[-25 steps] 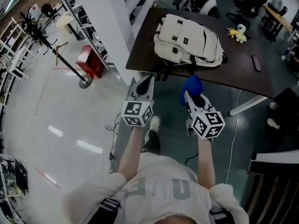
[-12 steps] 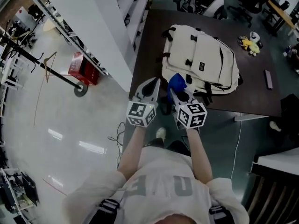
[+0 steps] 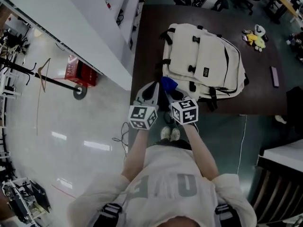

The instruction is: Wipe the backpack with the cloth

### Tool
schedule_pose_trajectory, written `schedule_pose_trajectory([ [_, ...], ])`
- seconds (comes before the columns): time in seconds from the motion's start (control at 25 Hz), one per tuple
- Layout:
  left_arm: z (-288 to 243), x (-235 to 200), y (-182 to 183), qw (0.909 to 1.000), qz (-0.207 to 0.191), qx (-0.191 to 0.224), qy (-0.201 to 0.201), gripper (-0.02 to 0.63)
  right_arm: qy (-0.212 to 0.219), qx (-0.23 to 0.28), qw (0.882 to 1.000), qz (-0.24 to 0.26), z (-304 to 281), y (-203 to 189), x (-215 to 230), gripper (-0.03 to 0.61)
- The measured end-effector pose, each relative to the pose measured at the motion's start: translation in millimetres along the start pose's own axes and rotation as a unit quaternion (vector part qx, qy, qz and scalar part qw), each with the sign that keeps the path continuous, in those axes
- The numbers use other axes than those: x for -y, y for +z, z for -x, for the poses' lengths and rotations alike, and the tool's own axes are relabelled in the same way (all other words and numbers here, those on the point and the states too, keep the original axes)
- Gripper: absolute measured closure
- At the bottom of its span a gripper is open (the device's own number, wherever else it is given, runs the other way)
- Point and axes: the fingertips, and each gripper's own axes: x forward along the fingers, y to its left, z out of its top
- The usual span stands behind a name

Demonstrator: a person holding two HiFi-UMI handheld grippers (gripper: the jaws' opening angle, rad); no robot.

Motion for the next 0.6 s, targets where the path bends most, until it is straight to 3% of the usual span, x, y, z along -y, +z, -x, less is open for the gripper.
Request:
schedule_pose_trajectory([
  [0.36,-17,3,-12,0.9994,0.03,0.001,-0.016,0.611,-0.02,-0.004,0.999,-0.043,16,3,22,0.536],
  [0.6,-29,32,-9,0.9981,0.028,0.009,-0.054,0.611,-0.033,-0.001,0.998,-0.055,30,-1,37,0.537],
])
